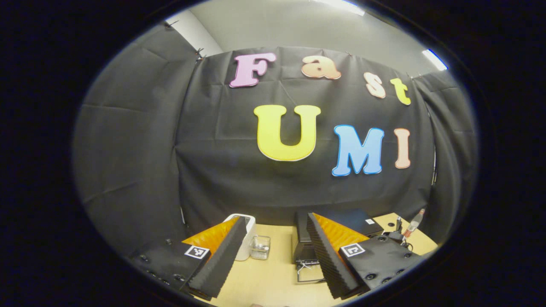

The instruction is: Open the electric oven with the left hand, put the food in, and close the electric oven.

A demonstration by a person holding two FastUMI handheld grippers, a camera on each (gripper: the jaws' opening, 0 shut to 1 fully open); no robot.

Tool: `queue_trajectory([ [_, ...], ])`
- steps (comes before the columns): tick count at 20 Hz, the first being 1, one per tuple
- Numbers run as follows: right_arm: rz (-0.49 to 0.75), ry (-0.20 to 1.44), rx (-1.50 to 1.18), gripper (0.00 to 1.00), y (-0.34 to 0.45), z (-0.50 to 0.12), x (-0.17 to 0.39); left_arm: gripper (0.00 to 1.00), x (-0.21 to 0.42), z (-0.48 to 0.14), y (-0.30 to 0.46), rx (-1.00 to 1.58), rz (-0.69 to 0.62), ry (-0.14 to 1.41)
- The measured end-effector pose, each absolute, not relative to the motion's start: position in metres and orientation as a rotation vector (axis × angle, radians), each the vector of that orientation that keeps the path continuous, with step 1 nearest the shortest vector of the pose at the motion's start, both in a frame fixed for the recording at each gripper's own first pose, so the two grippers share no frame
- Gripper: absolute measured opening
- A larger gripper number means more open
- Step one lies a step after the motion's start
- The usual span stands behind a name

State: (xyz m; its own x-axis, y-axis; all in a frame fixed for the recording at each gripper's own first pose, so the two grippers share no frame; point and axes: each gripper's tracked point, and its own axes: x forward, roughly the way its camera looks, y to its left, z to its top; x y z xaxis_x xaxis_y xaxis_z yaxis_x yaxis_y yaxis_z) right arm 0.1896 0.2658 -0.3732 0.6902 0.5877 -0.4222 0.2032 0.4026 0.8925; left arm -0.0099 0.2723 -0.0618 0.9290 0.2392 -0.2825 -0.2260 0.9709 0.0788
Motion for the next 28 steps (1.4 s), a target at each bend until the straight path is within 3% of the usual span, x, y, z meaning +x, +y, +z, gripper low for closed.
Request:
queue_trajectory([
  [2,0.250,0.794,1.178,0.10,0.269,-0.382,0.198,0.94,-0.010,-0.063,0.282,0.046,0.245,0.304],
  [3,0.239,0.790,1.176,0.10,0.271,-0.385,0.201,0.99,-0.011,-0.064,0.286,0.047,0.248,0.306],
  [9,0.101,0.795,1.011,0.18,0.256,-0.404,0.203,0.99,0.000,-0.073,0.290,0.027,0.237,0.309],
  [13,0.109,0.838,0.821,0.42,0.246,-0.408,0.194,0.99,0.017,-0.081,0.274,0.017,0.202,0.310],
  [16,0.150,0.824,0.641,0.71,0.231,-0.389,0.186,0.99,0.026,-0.084,0.257,0.012,0.176,0.311],
  [17,0.159,0.805,0.581,0.74,0.227,-0.384,0.182,0.99,0.030,-0.086,0.251,0.008,0.167,0.310],
  [18,0.169,0.782,0.540,0.86,0.222,-0.374,0.176,0.99,0.034,-0.087,0.244,0.004,0.159,0.310],
  [28,0.182,0.401,0.163,0.86,0.119,-0.225,0.122,0.99,0.052,-0.097,0.153,-0.014,0.059,0.290],
])
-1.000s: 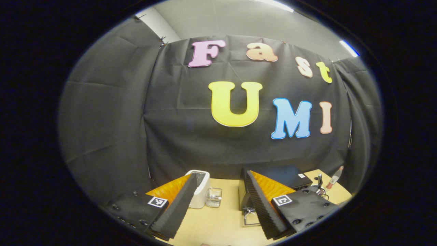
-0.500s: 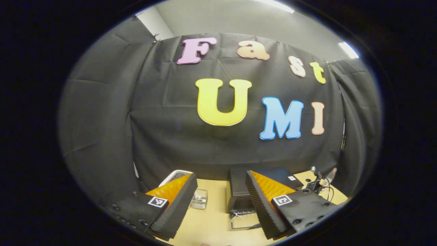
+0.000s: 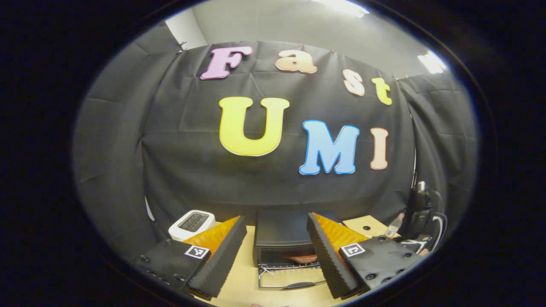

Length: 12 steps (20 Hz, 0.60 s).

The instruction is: Open the electric oven with the left hand, put the food in, and close the electric oven.

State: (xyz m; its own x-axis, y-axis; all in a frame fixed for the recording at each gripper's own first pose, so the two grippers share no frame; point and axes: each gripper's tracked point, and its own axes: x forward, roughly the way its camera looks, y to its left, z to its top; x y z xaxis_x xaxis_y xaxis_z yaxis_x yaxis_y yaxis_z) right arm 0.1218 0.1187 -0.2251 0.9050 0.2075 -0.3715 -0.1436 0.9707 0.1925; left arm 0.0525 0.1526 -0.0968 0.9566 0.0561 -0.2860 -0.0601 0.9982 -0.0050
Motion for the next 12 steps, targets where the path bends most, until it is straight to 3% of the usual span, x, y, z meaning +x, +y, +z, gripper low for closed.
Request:
queue_trajectory([
  [3,0.177,0.257,0.122,0.86,0.095,-0.154,0.106,0.99,0.057,-0.092,0.119,-0.010,0.023,0.265],
  [4,0.184,0.222,0.113,0.86,0.091,-0.134,0.100,0.93,0.058,-0.088,0.109,-0.010,0.013,0.252],
  [7,0.176,0.114,0.095,0.89,0.072,-0.075,0.082,0.99,0.058,-0.079,0.080,-0.014,-0.006,0.214],
  [12,0.153,-0.001,0.103,0.92,0.055,-0.033,0.061,0.99,0.061,-0.082,0.048,-0.018,-0.028,0.217],
])
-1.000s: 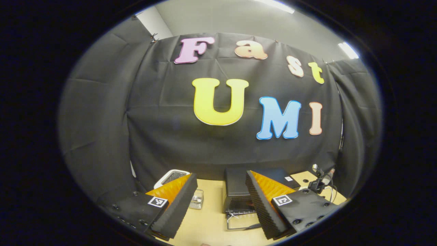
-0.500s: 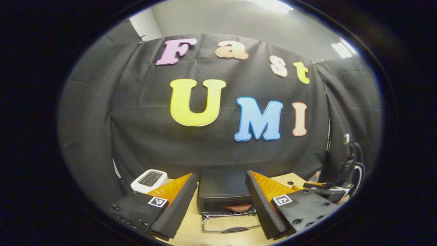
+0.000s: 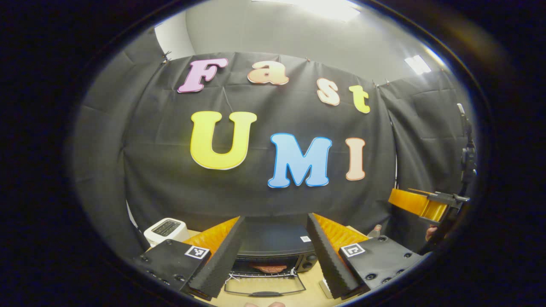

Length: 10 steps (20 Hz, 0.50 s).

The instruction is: Open the electric oven with the left hand, put the food in, and close the electric oven.

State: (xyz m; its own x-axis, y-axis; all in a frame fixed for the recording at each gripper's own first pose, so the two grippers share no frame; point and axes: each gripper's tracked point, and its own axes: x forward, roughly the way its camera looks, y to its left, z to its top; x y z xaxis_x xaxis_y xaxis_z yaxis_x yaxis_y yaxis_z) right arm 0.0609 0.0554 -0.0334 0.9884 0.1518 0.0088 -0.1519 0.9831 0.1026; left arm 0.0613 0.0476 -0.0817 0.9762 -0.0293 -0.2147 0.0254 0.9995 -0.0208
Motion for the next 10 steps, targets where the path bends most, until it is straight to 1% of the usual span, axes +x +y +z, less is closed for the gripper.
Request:
queue_trajectory([
  [1,0.148,-0.006,0.099,0.99,0.052,-0.032,0.060,0.99,0.062,-0.088,0.043,-0.015,-0.032,0.236],
  [2,0.147,-0.004,0.088,0.99,0.049,-0.032,0.059,0.99,0.061,-0.096,0.039,-0.007,-0.035,0.259],
  [3,0.144,0.001,0.081,0.98,0.045,-0.034,0.060,0.96,0.061,-0.104,0.036,0.000,-0.037,0.282],
  [5,0.141,0.013,0.077,0.98,0.040,-0.038,0.064,0.96,0.060,-0.123,0.030,0.004,-0.054,0.332],
  [6,0.137,0.019,0.078,0.98,0.036,-0.039,0.063,0.99,0.058,-0.135,0.027,0.004,-0.059,0.363],
  [7,0.136,0.022,0.080,0.98,0.033,-0.041,0.063,0.99,0.057,-0.150,0.026,0.003,-0.062,0.400],
  [9,0.136,0.032,0.083,0.98,0.029,-0.044,0.064,0.93,0.052,-0.179,0.024,-0.010,-0.063,0.477],
  [10,0.140,0.038,0.088,0.98,0.028,-0.043,0.065,0.94,0.050,-0.192,0.024,-0.013,-0.059,0.506],
])
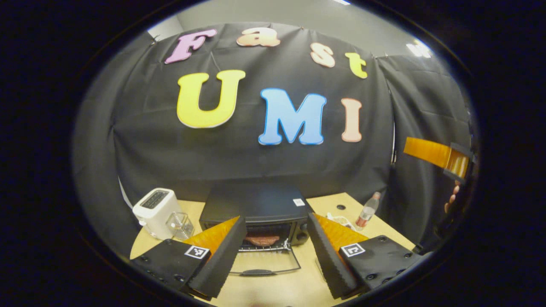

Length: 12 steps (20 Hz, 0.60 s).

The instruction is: Open the electric oven with the left hand, put the food in, and close the electric oven.

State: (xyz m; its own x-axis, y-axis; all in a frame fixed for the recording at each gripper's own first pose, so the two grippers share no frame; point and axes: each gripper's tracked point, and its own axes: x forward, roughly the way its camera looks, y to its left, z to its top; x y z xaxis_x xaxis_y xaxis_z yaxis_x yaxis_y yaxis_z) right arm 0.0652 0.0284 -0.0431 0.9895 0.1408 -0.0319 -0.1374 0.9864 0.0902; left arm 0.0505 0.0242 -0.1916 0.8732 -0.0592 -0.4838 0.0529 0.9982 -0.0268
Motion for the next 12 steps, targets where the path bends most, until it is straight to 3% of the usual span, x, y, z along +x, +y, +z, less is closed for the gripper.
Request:
queue_trajectory([
  [6,0.131,0.072,0.109,0.98,0.018,-0.054,0.071,0.99,0.034,-0.264,0.028,-0.021,-0.050,0.684],
  [8,0.134,0.085,0.110,0.98,0.018,-0.058,0.072,0.94,0.027,-0.290,0.032,-0.038,-0.035,0.752],
  [12,0.114,0.107,0.109,0.98,0.009,-0.066,0.074,0.96,0.011,-0.329,0.038,-0.074,-0.004,0.878],
])
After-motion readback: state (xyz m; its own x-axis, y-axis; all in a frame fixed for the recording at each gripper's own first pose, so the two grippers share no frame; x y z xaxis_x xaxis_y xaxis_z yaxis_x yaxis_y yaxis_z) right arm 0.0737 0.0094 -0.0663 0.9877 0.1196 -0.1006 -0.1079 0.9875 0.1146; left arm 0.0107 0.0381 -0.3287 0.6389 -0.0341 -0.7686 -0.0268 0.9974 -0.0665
